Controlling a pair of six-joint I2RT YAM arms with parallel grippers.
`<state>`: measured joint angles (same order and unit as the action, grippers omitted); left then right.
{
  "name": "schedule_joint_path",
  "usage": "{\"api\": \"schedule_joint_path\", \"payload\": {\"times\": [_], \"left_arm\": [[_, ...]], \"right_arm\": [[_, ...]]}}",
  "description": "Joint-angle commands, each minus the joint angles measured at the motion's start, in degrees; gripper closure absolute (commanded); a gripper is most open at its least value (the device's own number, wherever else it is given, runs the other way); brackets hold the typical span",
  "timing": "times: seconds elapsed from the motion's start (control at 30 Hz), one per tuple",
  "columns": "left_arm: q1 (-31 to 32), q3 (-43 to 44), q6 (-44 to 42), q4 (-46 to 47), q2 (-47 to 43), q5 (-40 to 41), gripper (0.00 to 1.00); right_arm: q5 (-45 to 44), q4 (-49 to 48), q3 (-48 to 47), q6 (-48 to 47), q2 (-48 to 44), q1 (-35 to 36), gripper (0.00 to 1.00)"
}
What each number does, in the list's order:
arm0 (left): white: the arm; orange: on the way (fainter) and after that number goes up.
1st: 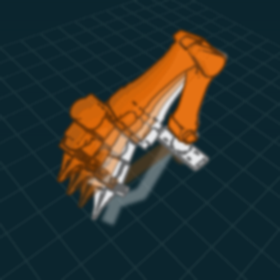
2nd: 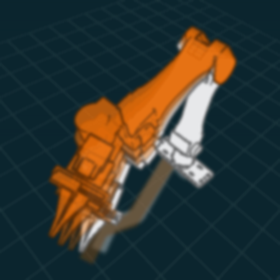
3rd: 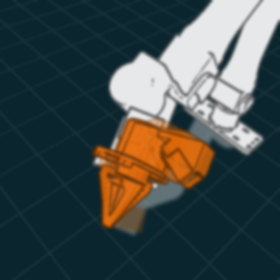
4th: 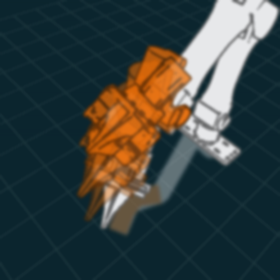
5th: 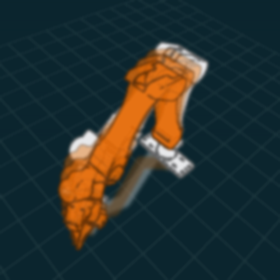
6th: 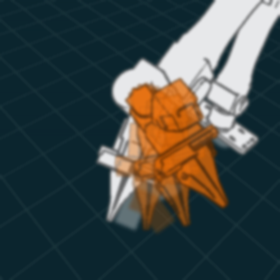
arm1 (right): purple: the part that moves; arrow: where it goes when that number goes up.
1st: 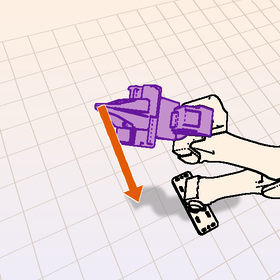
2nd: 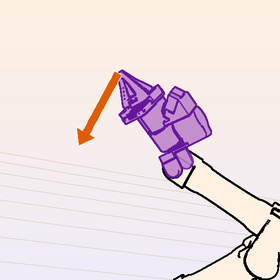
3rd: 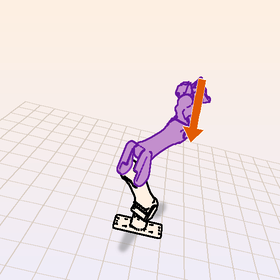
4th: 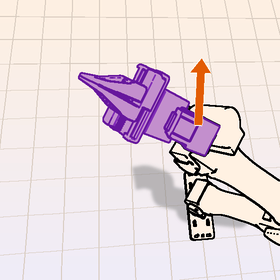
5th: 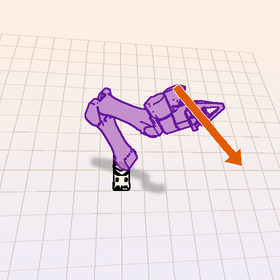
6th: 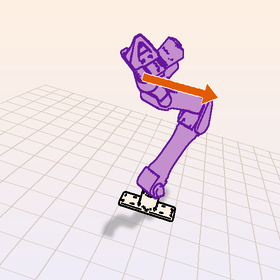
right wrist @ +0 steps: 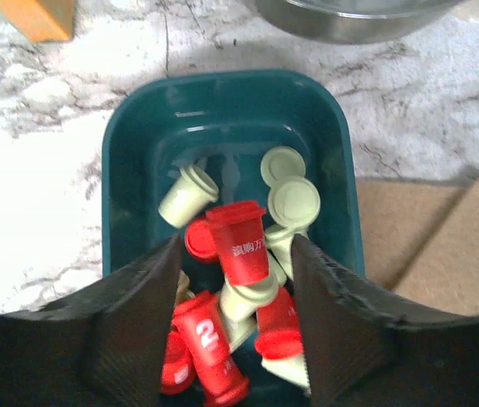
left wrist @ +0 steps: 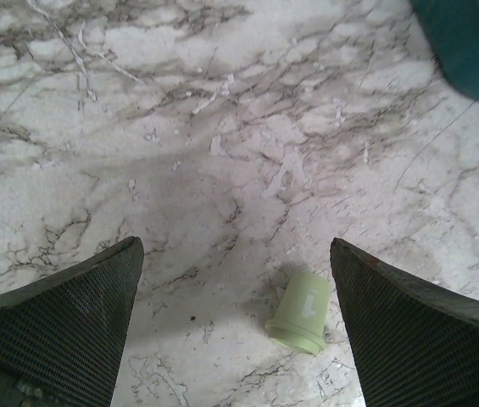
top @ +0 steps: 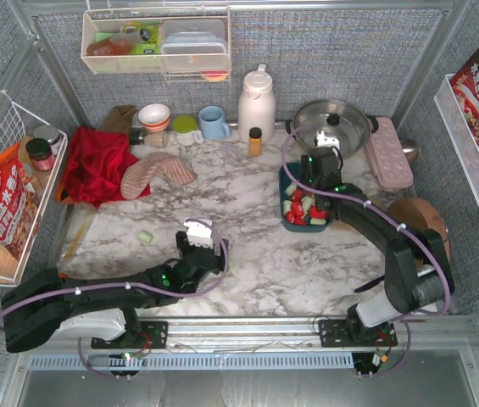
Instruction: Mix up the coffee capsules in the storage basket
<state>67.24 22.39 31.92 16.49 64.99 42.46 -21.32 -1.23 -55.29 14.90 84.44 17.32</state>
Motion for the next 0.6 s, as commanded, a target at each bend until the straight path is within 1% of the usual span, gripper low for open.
{"api": "schedule_joint_path", "payload": {"times": [0.0,0.07,0.1,0.13,0.17,0.4,0.57], "left_arm": [[0.1,2.7,2.7,-5.8,4.0,-2.1,0.01],[0.1,4.3,2.9,-7.4,6.6,-4.3,0.01],[0.0,5.1,3.2,-8.2,8.0,-5.3,0.01],[0.1,6.0,3.5,-8.9,9.3,-6.2,0.03],[0.0,6.8,3.7,-9.7,10.6,-7.3,0.05],[0.1,12.9,4.5,-16.7,19.2,-13.5,0.18],[0.1,15.7,6.3,-20.9,22.2,-14.8,0.21]], "right_arm": [[7.4,2.5,-5.0,3.5,3.5,-2.8,0.36],[10.4,4.2,-5.6,4.2,3.7,-3.8,0.26],[11.1,4.5,-5.3,4.2,3.4,-3.9,0.19],[11.5,4.7,-4.7,4.0,2.8,-4.0,0.05],[11.7,4.9,-4.0,3.7,2.0,-4.0,0.01],[10.4,5.2,4.6,1.3,-6.8,-4.0,0.01],[10.1,6.0,7.6,0.3,-12.1,-4.4,0.01]]}}
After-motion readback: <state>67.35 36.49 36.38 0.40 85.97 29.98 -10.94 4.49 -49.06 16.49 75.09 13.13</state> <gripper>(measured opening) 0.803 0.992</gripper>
